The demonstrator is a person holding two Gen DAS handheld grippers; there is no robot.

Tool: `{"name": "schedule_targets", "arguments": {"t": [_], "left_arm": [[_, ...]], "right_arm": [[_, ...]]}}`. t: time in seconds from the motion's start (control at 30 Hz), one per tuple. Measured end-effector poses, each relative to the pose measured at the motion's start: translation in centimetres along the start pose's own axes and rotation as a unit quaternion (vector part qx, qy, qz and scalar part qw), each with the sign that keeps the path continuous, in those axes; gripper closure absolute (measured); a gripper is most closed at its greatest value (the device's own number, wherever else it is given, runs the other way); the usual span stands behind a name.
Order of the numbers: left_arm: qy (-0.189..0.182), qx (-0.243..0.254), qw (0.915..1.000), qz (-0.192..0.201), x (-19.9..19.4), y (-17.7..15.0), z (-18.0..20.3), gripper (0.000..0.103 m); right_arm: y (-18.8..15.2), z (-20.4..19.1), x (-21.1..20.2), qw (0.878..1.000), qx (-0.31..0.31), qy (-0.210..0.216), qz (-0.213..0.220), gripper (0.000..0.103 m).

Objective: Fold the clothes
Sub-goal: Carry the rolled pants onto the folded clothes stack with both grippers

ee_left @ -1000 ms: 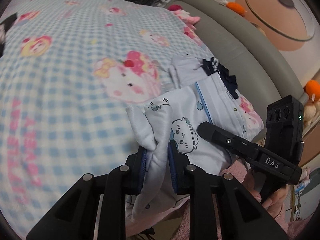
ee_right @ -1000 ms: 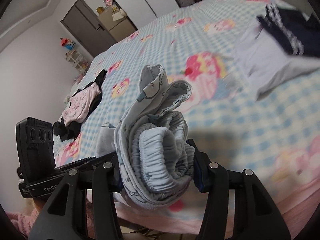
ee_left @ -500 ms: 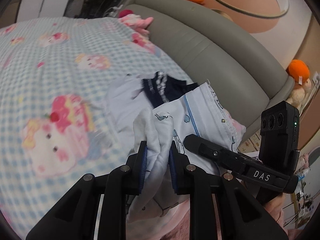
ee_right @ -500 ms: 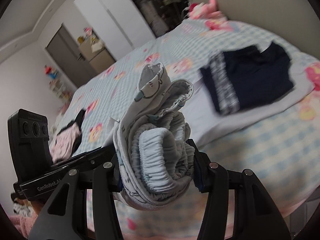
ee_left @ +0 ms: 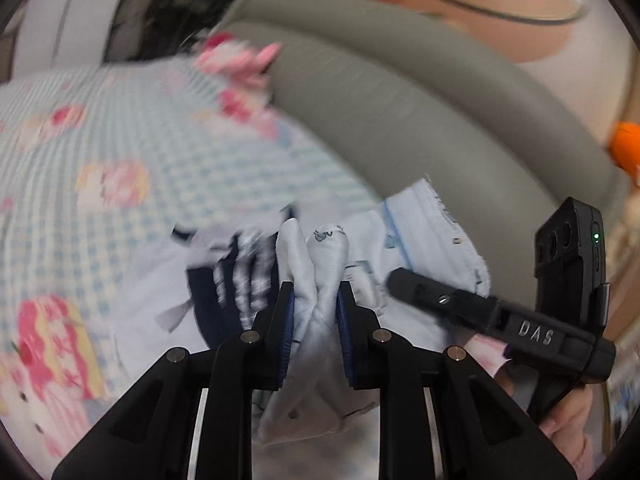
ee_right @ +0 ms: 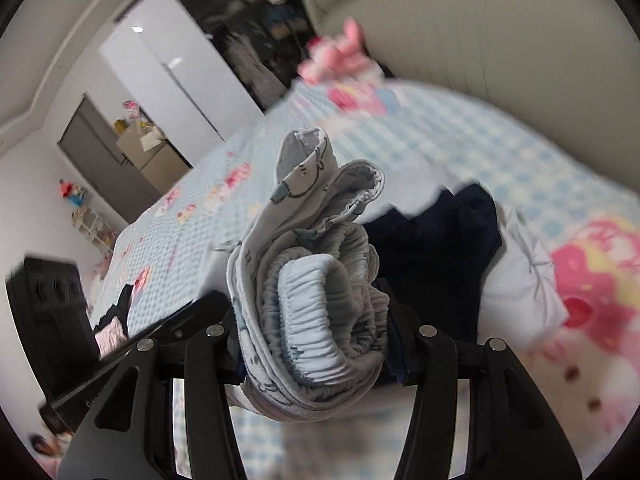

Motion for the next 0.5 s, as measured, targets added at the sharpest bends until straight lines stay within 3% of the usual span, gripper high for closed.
{"name": "schedule_targets", "arguments": {"t": [0.1, 0.17, 0.27, 0.37, 0.43, 0.5], "left_arm": [[0.008, -0.041, 0.9976, -0.055, 3.4, -3.0, -2.2, 0.082], [-0.007, -0.051, 0.9976, -0.047, 3.1, -3.0, -2.5, 0.08], [0.001, -0.039, 0.9984, -0.04, 2.3, -2.6, -2.5, 0.078], [0.051, -0.037, 0.9978, -0.02, 0.7, -1.7, -2.7, 0.078], [0.051, -0.029, 0.9981, 0.017, -0.8, -0.5, -2.3, 0.078], [0.019, -0.01, 0.9997, 0.011, -0.5, 0.0, -0.7, 0.077]], "right_arm": [[0.9, 3.7, 3.3, 0.999, 0.016, -0.032, -0.029, 0.049], [1.4, 5.0, 3.9, 0.999, 0.019, -0.038, -0.031, 0.047], [2.1, 5.1, 1.5, 1.0, 0.011, -0.029, 0.003, 0.04], [3.4, 4.9, -1.6, 0.997, 0.002, -0.049, 0.054, 0.04], [4.2, 4.9, -3.6, 0.993, 0.001, -0.072, 0.09, 0.04], [4.8, 4.2, -5.1, 0.99, -0.006, -0.079, 0.113, 0.047]]}}
Point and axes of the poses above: each gripper's, at about its wrist camera, not at the fingertips, and x roughly the way its jaws point, z to its right, y to its top, the point moved 8 cm from there along x, roughly the way its jaws point, and after that the axes turned 14 degrees about x, right-handed, at the moved point
